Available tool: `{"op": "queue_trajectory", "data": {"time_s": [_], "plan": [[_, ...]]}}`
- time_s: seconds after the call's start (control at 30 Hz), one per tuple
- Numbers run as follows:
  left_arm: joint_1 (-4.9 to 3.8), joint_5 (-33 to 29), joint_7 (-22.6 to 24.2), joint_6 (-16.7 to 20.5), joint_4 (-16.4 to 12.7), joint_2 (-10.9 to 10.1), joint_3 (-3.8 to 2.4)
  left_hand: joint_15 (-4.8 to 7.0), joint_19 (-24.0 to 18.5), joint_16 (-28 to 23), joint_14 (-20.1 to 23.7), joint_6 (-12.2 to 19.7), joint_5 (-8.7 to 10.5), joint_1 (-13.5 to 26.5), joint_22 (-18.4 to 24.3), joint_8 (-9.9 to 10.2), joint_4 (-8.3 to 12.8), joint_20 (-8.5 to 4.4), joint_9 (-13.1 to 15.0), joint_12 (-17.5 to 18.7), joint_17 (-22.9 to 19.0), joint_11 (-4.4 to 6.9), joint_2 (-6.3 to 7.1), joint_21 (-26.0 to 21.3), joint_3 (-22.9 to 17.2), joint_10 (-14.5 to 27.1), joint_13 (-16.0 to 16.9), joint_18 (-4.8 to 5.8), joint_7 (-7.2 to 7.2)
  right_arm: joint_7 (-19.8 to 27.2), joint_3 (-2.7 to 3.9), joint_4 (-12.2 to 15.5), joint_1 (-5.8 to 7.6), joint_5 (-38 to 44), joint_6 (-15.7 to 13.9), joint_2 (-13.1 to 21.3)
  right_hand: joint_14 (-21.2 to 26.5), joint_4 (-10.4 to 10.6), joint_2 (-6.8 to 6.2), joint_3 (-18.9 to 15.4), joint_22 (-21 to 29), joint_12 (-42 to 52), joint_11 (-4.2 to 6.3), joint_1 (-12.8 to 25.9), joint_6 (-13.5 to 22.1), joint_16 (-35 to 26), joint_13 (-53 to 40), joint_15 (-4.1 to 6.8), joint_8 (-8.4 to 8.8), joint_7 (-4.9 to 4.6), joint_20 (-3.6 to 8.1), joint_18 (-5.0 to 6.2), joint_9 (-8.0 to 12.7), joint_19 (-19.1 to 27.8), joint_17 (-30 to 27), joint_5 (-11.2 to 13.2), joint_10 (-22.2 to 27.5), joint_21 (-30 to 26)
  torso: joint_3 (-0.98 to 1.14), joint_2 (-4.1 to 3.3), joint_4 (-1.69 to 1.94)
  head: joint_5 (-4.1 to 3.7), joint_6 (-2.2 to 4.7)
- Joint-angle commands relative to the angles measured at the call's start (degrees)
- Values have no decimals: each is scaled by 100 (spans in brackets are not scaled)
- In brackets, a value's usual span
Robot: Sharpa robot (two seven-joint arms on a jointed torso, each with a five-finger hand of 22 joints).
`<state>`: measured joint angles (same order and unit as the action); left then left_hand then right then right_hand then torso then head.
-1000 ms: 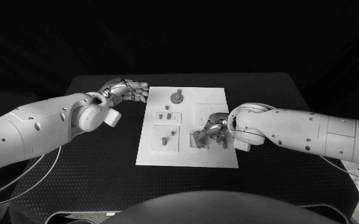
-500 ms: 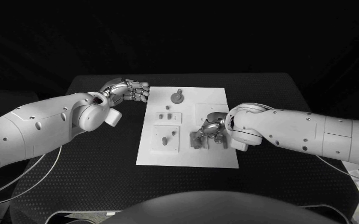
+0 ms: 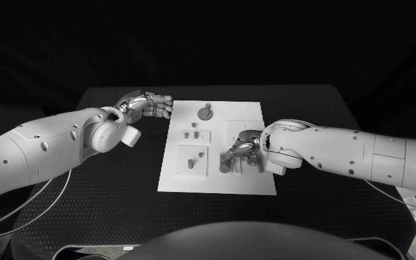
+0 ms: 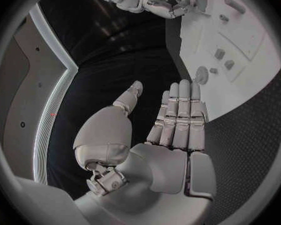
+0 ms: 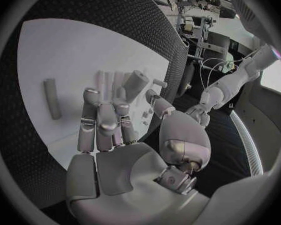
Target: Assemble the parts on the task board
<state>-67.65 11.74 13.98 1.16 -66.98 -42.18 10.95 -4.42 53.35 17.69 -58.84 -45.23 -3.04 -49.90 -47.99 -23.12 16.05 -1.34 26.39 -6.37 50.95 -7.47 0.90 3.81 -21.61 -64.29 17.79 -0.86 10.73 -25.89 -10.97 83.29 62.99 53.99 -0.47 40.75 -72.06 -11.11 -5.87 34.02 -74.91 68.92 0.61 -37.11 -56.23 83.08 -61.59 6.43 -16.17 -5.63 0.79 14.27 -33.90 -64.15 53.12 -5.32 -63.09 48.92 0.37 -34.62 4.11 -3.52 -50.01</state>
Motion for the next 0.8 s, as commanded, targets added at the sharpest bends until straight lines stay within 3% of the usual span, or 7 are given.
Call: {"op": "queue_trajectory", "data": {"time_s": [0.03,0.3,0.57,0.67,0.8], "plan": [[-4,-7,39,-73,-7,8,-5,-22,-7,-18,19,41,19,18,7,-31,10,30,-7,-1,6,15,-6,19,-20,40,-9,73,-10,71,-2,4,-4,292,-9,21,35,55,-64,12,-112,-39,-22,58,-16,-8,-10,-1,24,-33,9,73,7,40,-11,-10,18,5,2,0,-1,-3,1],[-3,-7,42,-81,-6,1,-5,-23,-7,-19,19,42,19,19,7,-33,10,30,-9,-2,6,15,-6,19,-21,40,-10,73,-10,339,-2,174,-13,607,30,189,27,128,-358,142,-113,-35,-6,-18,-67,5,-25,13,1,-17,27,73,-19,21,-13,-9,16,19,6,0,-1,0,1],[-3,-7,37,-82,-14,-6,-5,-24,-9,-20,20,40,19,19,8,-35,11,31,-9,-3,7,16,-5,19,-22,39,-10,73,-9,688,-1,467,-16,1317,79,310,-51,-234,-582,272,-110,-16,55,-792,-236,29,-36,67,-117,47,49,73,-119,-52,16,2,-60,61,3,0,-3,-20,1],[-3,-7,37,-88,-20,-5,-5,-24,-10,-20,21,39,20,19,8,-36,12,31,-9,-5,7,16,-3,19,-22,37,-10,73,-10,657,-1,464,-26,1351,128,285,-78,-366,-537,85,-105,-28,70,-990,-276,28,-26,78,-147,63,34,73,-155,-61,15,17,-104,59,5,0,-2,-15,1],[-3,-7,36,-87,-25,-9,-5,-25,-11,-21,22,38,21,20,8,-38,12,31,-10,-6,7,17,0,19,-21,36,-10,73,-10,533,-2,454,-55,1595,118,256,-118,-364,-499,-15,-100,-33,81,-999,-313,40,-20,86,-163,76,31,73,-169,-73,56,9,-138,53,5,1,-3,-15,1]]}}
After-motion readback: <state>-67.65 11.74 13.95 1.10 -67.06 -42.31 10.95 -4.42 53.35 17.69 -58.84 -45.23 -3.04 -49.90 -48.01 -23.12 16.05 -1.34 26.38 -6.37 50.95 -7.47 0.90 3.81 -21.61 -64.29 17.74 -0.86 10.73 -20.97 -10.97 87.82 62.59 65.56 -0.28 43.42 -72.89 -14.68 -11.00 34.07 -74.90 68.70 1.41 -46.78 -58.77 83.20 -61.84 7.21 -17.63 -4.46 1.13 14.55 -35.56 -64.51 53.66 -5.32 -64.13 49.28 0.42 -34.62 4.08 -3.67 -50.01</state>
